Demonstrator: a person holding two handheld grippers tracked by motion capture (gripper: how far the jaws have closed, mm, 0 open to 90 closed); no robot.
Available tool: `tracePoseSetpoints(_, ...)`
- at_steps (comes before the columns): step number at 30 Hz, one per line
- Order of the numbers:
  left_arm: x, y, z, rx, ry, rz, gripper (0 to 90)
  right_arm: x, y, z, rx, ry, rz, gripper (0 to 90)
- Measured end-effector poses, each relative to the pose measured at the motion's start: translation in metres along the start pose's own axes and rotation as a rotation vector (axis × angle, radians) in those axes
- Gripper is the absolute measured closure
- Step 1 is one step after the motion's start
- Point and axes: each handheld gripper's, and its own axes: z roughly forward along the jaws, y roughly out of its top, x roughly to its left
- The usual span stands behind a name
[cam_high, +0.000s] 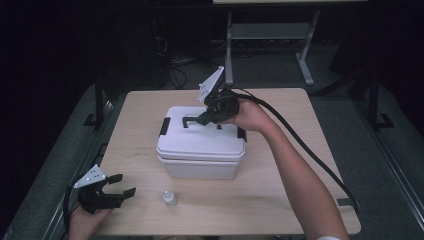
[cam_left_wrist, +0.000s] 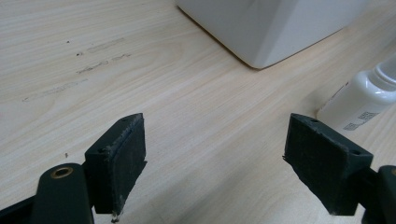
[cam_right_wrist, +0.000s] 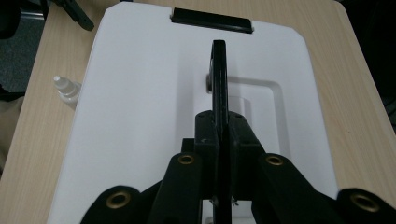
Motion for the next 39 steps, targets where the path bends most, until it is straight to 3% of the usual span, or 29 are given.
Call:
tracePoseSetpoints(16,-0.003,0.001,0.002,0.008,-0.001,0.009,20.2,0.011,-0.005,-0.044,0.026,-0.040,-0.001,83.9)
tracePoseSetpoints(39,-0.005,0.002,0.005,0.023,0.001,0.016,20.2,0.024,-0.047,-0.079,0.028,-0.083,0.060,83.9)
